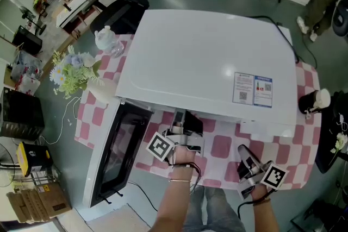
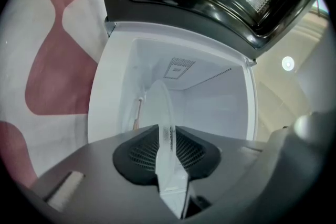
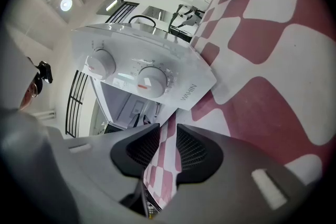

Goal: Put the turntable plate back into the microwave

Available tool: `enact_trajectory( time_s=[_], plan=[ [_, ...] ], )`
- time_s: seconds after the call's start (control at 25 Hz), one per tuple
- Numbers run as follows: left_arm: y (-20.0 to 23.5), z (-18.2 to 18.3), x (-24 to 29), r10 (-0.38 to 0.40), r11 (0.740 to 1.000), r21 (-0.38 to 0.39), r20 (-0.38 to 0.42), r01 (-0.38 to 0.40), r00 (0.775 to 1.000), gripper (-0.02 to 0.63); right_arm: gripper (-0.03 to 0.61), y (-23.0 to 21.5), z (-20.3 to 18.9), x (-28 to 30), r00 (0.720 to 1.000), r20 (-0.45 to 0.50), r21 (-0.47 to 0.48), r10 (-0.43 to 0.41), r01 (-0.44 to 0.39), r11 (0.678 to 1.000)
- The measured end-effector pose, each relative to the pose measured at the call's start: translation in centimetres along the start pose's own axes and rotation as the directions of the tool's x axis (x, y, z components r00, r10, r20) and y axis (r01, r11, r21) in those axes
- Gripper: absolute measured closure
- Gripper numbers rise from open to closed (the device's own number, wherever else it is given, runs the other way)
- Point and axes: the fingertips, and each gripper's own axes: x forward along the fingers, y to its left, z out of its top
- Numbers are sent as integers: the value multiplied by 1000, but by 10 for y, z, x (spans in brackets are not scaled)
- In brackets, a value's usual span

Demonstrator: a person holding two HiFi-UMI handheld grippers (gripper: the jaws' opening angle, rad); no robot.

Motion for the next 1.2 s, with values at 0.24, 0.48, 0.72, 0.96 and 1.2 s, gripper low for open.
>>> enact_trajectory(
  time_s=[0.24, 0.48, 0.72, 0.96, 1.2],
  plan=[
    [1, 1, 2, 8, 1000, 7, 3, -8, 1000, 538, 494, 1, 0, 4, 1000, -7, -7, 2, -2, 1000],
    [2, 3, 2, 31, 999, 28, 4, -31, 1000, 540, 494, 1, 0, 6, 1000, -12, 0, -2, 2, 1000],
    [6, 5, 1, 89, 995, 51, 0, -89, 996, 549, 494, 4, -1, 8, 1000, -14, 1, 7, -7, 1000],
    [13, 5, 0, 204, 970, 139, -27, -199, 979, 568, 494, 6, -1, 10, 1000, -13, -4, 11, -12, 1000],
    [20, 1, 0, 316, 942, 137, -45, -308, 948, 578, 494, 9, -1, 10, 1000, -10, 1, 16, -16, 1000]
  ],
)
